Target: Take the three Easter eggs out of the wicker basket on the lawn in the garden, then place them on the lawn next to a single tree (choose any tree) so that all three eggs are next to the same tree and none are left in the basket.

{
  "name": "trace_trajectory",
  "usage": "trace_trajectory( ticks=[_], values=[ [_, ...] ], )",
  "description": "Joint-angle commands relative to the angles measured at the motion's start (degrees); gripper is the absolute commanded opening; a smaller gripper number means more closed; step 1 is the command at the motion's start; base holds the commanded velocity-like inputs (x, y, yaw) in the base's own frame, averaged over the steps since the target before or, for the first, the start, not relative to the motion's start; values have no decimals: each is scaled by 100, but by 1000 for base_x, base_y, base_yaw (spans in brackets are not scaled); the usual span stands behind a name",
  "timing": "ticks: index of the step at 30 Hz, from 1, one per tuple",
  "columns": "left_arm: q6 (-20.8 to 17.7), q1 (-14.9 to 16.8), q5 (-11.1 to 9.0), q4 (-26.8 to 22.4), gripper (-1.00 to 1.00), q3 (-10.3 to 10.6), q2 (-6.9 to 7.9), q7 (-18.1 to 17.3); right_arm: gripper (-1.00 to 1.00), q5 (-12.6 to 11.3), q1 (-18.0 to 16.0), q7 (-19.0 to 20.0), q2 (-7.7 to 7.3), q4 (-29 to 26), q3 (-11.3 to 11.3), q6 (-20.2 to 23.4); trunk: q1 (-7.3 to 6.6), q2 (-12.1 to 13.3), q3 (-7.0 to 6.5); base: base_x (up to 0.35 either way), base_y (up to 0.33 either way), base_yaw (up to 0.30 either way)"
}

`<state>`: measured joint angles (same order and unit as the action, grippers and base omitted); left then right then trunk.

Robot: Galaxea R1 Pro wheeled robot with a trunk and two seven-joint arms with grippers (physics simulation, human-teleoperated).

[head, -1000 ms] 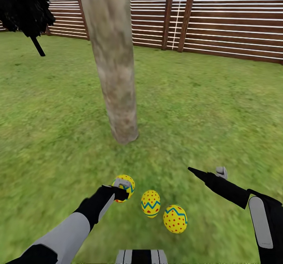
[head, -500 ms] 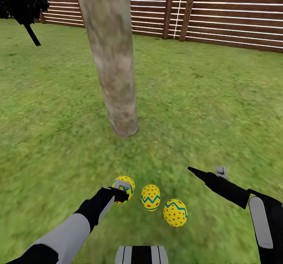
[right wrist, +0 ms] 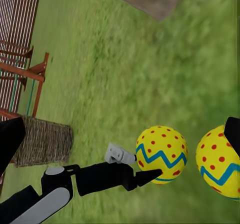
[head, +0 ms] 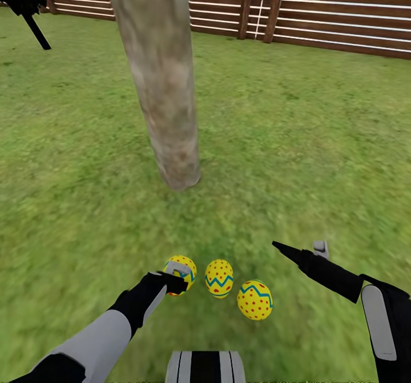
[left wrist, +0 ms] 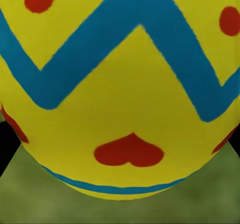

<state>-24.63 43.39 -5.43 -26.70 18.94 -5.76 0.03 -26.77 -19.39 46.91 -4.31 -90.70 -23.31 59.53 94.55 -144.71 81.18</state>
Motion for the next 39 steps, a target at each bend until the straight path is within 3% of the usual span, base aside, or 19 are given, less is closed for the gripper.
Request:
trace_trajectory(
  ticks=[1, 10, 19, 25, 39],
  values=[
    [-12, 3, -45, -9, -100, 30, 5, 44, 100, 23, -4, 34, 1, -1, -7, 23, 1, -3, 26, 0, 0, 0],
    [209, 3, -44, -10, -100, 30, 13, 258, 100, 23, -4, 36, 1, -1, -7, 23, 24, -15, 226, 0, 0, 0],
    [204, 3, -68, -5, -100, 30, 26, -32, 100, 23, -4, 33, 3, -1, -5, 23, 48, -27, 425, 0, 0, 0],
    [212, 3, -88, -32, -100, 30, 22, -45, 100, 30, -4, -9, 1, -1, 145, 23, 48, -27, 425, 0, 0, 0],
    [317, -22, -85, -193, -100, 14, 40, -13, 100, 47, -4, -15, 2, -1, 160, 23, 55, -31, 492, 0, 0, 0]
  ],
)
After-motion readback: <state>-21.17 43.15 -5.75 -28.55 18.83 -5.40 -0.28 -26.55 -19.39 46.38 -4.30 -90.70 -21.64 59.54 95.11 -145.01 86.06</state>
